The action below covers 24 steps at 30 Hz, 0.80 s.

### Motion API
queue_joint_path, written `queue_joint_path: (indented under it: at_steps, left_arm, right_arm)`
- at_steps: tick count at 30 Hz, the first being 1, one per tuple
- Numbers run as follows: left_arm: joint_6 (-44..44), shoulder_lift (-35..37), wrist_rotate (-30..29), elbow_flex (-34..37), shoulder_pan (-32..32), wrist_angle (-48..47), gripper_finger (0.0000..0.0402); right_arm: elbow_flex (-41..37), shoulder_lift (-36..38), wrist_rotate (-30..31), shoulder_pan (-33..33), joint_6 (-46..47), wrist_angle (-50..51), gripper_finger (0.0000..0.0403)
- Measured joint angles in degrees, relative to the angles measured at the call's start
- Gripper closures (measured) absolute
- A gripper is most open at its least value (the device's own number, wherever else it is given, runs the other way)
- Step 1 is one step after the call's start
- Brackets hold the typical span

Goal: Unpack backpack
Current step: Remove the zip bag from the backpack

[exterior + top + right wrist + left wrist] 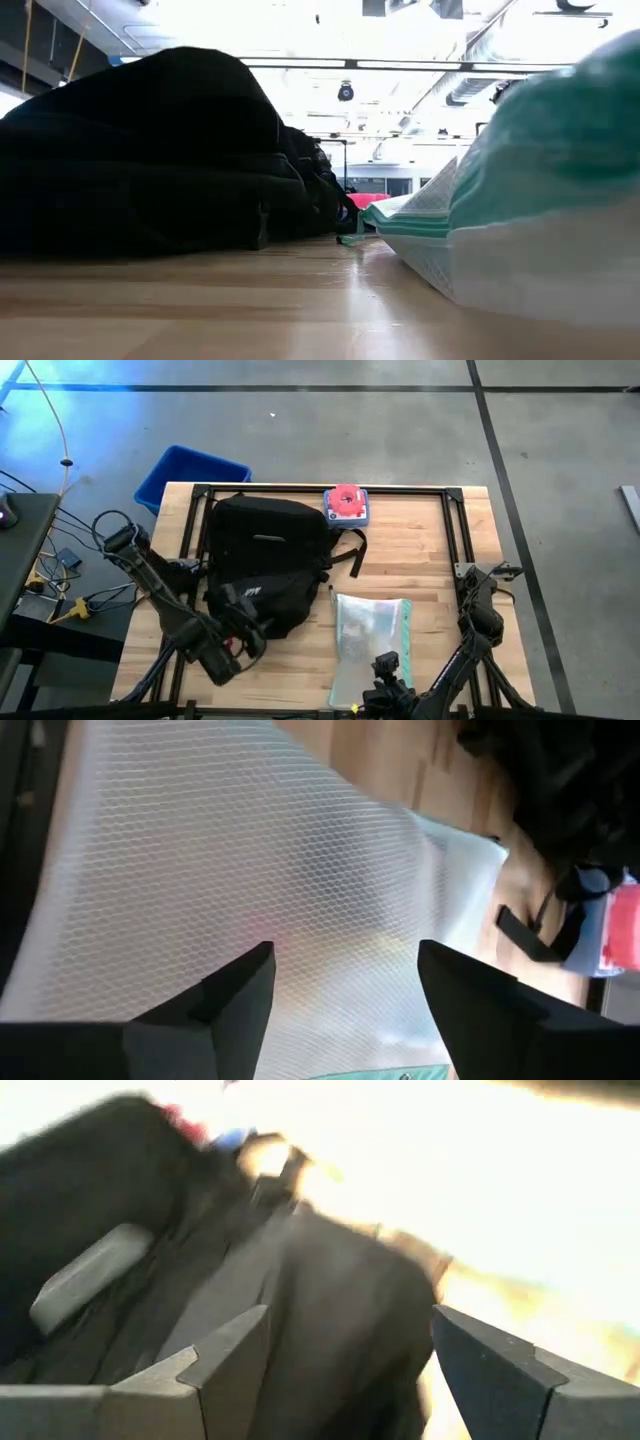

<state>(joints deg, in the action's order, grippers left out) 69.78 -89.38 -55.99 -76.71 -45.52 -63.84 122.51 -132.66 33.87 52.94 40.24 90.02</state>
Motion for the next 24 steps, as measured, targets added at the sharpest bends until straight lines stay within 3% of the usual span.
queue_joint_path:
  at_steps: [5, 9, 12, 17, 24]
  left_arm:
    - [-18.43, -1.6, 3.29, 0.06, 9.26, 19.56, 0.0147]
    - [-30.59, -5.26, 12.58, -0.11, 18.68, 33.97, 0.0147]
    - [-32.67, -10.18, 19.49, 0.01, 26.05, 38.14, 0.0147]
    - [-28.34, -18.91, 27.2, 0.04, 36.72, 33.64, 0.0147]
    - [-22.04, -23.41, 18.77, -0.05, 45.47, 14.36, 0.0148]
  right_arm:
    - [-0.4, 0.02, 5.86, 0.53, 4.84, 0.04, 0.0188]
    - [-0.01, 0.09, 9.47, 0.45, 5.44, -1.16, 0.0198]
    - [-0.01, 0.09, 10.69, 0.45, 6.27, -1.45, 0.0199]
    - [-0.01, 0.11, 10.94, 0.55, 8.45, -1.48, 0.0199]
    - [-0.01, 0.11, 14.37, 2.16, 10.33, -1.34, 0.0199]
